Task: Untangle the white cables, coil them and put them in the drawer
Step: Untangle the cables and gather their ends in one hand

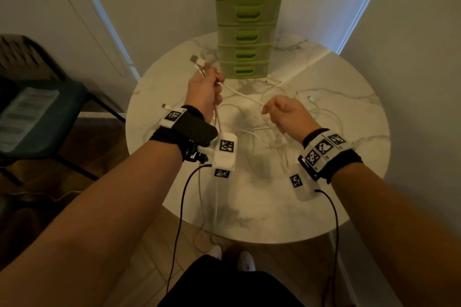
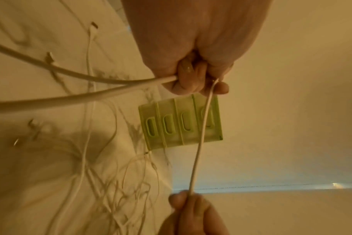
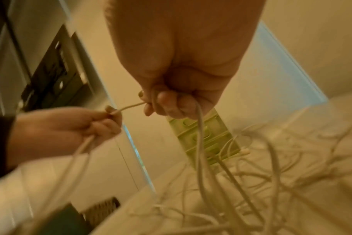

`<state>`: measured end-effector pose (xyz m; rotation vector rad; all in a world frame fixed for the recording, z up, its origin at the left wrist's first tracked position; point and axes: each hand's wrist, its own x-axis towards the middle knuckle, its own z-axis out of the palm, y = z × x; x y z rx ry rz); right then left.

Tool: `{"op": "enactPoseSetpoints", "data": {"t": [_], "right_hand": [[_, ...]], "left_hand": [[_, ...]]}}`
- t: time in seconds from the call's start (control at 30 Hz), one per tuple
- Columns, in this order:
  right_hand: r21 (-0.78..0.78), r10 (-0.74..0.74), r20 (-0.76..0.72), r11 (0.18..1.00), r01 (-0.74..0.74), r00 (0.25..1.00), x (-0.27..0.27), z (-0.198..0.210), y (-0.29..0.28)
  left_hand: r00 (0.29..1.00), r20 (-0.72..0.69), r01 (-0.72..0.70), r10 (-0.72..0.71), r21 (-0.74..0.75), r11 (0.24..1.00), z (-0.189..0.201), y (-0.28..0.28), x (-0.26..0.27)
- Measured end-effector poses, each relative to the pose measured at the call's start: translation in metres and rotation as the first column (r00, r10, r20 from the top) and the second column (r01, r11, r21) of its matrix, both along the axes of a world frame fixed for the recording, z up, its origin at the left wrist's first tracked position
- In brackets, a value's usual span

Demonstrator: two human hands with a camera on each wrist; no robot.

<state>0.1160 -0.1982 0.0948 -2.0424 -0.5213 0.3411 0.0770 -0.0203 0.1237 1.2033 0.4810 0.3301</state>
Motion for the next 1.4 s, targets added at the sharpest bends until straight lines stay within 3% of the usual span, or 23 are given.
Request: {"op": "enactPoseSetpoints", "data": {"t": [0.13,0.2,0.3,0.43,0.53,0.7,0.87,0.97,1.07,1.13,1.2,1.33,1.4], "right_hand": [[0.009,-0.021,0.053,1.000,0.020,0.998,-0.005,0.009,0.029],[0.073,-0.031,0.045,0.997,0.028,0.998,-0.008,0.014,0.050],[0.085,0.029,-0.040,0.996,-0.026,0.999,-0.009,0.016,0.048],[-0.189,0.084,0.023,0.979,-0.078,0.996,0.000,0.001,0.007],[-0.223,0.044,0.017,0.974,-0.039,0.999,0.002,-0.010,0.005],[-0.236,0.099,0.021,0.967,-0.091,0.995,-0.005,-0.015,0.027],[-0.407,-0.014,0.034,0.913,0.027,0.999,0.008,-0.031,-0.032],[-0.436,-0.098,-0.009,0.896,0.084,0.995,0.013,-0.028,-0.047],[-0.359,-0.055,0.040,0.931,0.066,0.998,0.015,-0.015,-0.017],[-0.319,0.025,0.094,0.948,0.006,0.995,0.014,-0.004,0.008],[-0.271,0.066,0.119,0.962,-0.031,0.991,0.013,0.005,0.025],[-0.187,0.089,0.149,0.980,-0.060,0.985,0.012,0.015,0.034],[-0.247,0.125,0.167,0.966,-0.081,0.978,0.012,0.013,0.025]], "left_hand": [[0.977,-0.073,0.214,-0.202,0.273,0.938,0.001,-0.016,-0.002],[0.963,-0.070,0.267,-0.259,0.330,0.905,0.000,-0.027,-0.002],[0.987,-0.052,0.158,-0.150,0.208,0.965,0.006,-0.011,0.002],[0.995,-0.098,0.043,-0.022,0.210,0.977,0.008,0.034,0.004],[0.996,-0.082,0.061,-0.045,0.214,0.975,0.005,0.038,0.003],[0.994,0.012,0.104,-0.107,0.162,0.981,0.006,0.023,0.009],[0.975,0.058,-0.221,0.215,0.131,0.966,0.027,0.082,0.014],[0.985,0.059,-0.171,0.161,0.292,0.941,0.036,0.087,0.013],[0.992,-0.050,0.119,-0.112,0.596,0.794,0.027,0.047,0.014],[0.943,-0.139,0.318,-0.302,0.648,0.692,0.017,0.019,0.014],[0.883,-0.203,0.449,-0.422,0.626,0.637,0.008,0.000,0.012],[0.813,-0.295,0.546,-0.502,0.687,0.480,0.002,-0.014,0.007],[0.832,-0.340,0.533,-0.438,0.707,0.465,0.001,-0.002,0.009]]}}
